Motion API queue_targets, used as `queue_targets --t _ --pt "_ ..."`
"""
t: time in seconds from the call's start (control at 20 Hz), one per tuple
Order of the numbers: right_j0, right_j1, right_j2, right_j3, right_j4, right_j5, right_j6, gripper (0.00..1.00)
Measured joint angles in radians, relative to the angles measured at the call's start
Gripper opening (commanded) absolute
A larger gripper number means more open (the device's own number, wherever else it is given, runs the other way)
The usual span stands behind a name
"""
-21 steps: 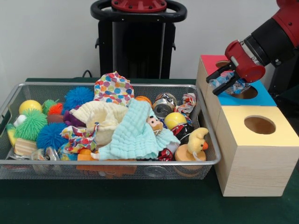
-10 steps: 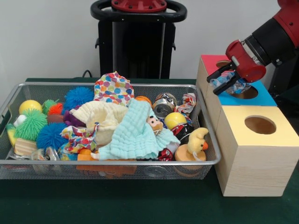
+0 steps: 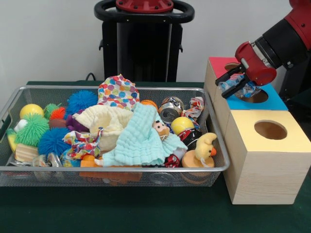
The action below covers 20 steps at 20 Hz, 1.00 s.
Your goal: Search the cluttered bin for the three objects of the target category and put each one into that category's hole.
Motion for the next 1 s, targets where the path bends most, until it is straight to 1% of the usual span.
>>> queue_targets --t 0.35,1.0 --pt "0.0 0.0 0.0 -0.001 0.0 0.003 0.02 0.0" --pt "0.0 0.0 0.0 -0.001 0.0 0.003 0.02 0.0"
